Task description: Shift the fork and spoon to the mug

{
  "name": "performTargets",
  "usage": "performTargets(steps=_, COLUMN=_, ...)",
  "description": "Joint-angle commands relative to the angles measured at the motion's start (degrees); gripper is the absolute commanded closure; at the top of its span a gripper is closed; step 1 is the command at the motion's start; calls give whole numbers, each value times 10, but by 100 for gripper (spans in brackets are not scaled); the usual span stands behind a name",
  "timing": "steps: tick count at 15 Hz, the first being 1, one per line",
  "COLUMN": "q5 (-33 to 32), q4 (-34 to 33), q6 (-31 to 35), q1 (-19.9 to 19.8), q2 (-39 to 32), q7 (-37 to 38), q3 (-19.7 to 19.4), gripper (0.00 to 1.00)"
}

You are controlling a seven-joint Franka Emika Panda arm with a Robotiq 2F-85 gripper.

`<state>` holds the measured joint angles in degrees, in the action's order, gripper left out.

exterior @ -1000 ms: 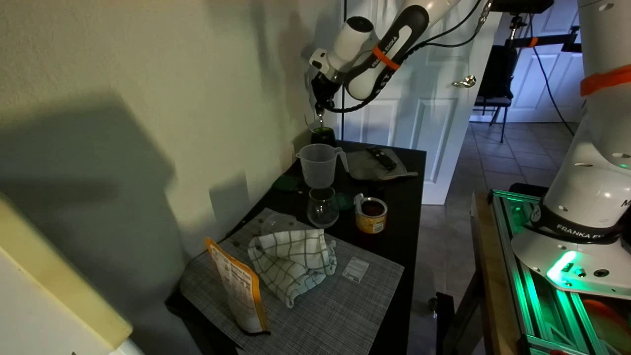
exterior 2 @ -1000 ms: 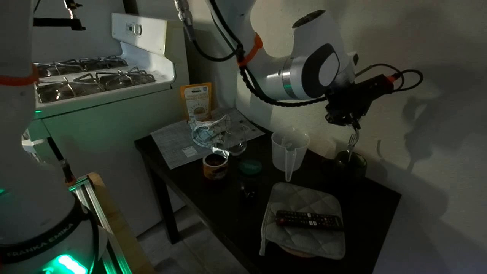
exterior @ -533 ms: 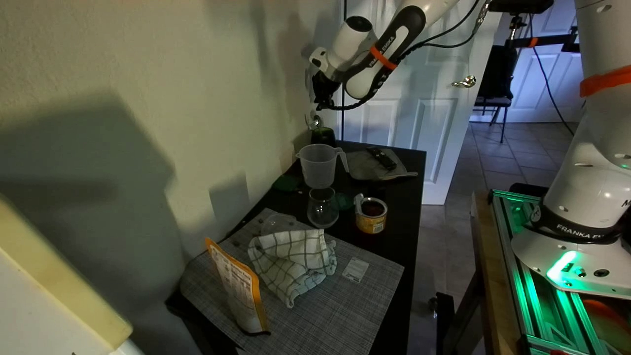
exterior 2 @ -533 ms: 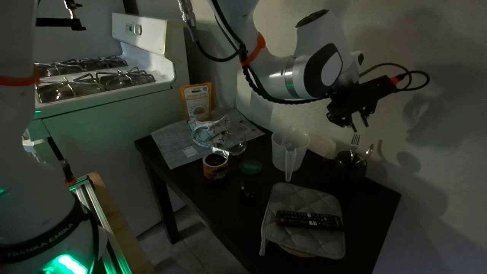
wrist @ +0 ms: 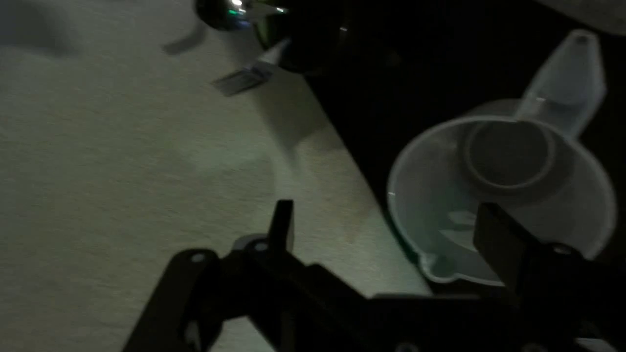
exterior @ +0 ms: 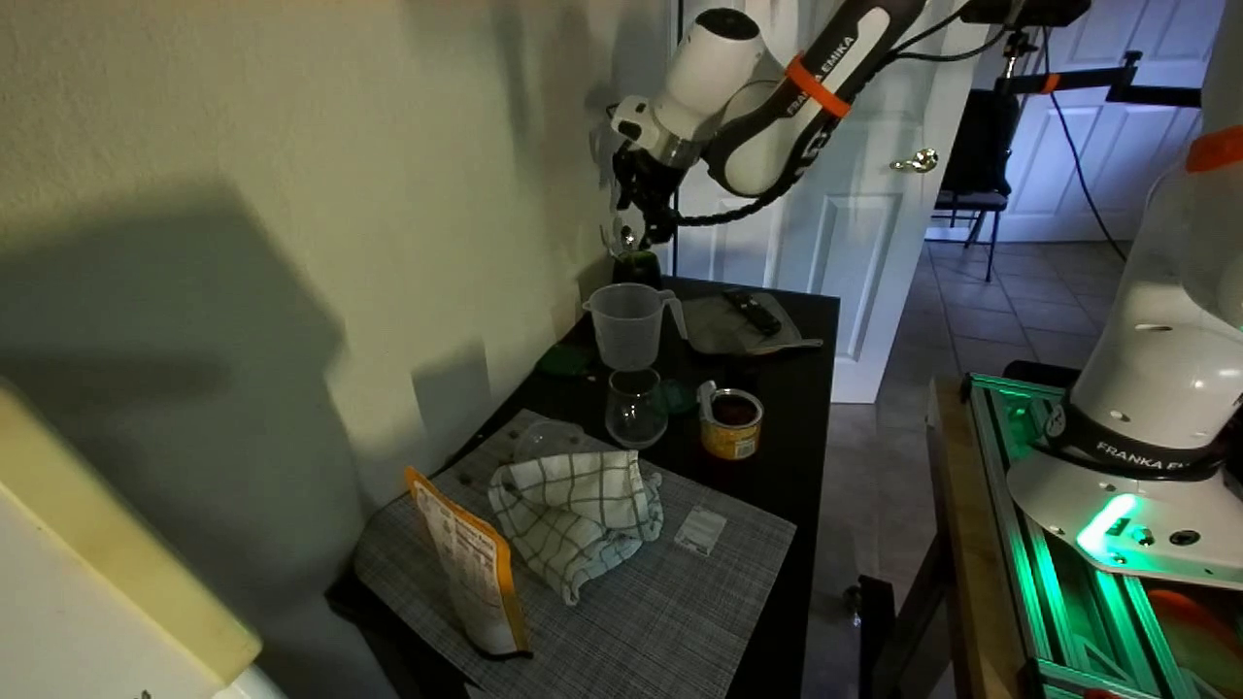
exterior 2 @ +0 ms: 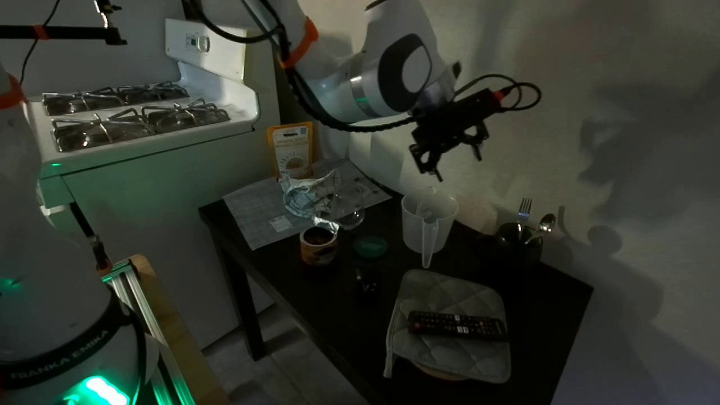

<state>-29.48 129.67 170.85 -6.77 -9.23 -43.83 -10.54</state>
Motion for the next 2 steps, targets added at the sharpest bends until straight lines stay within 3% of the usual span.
performTargets(steps=1, q5=4, q4=32, q6=-4, q1=-7, q2=20, q7=-23, q3=19, gripper=0)
performTargets(steps=2, q5=6, q4=53, q6=-4, q1=-6, q2=33, q7=-29, q3=25, gripper=0)
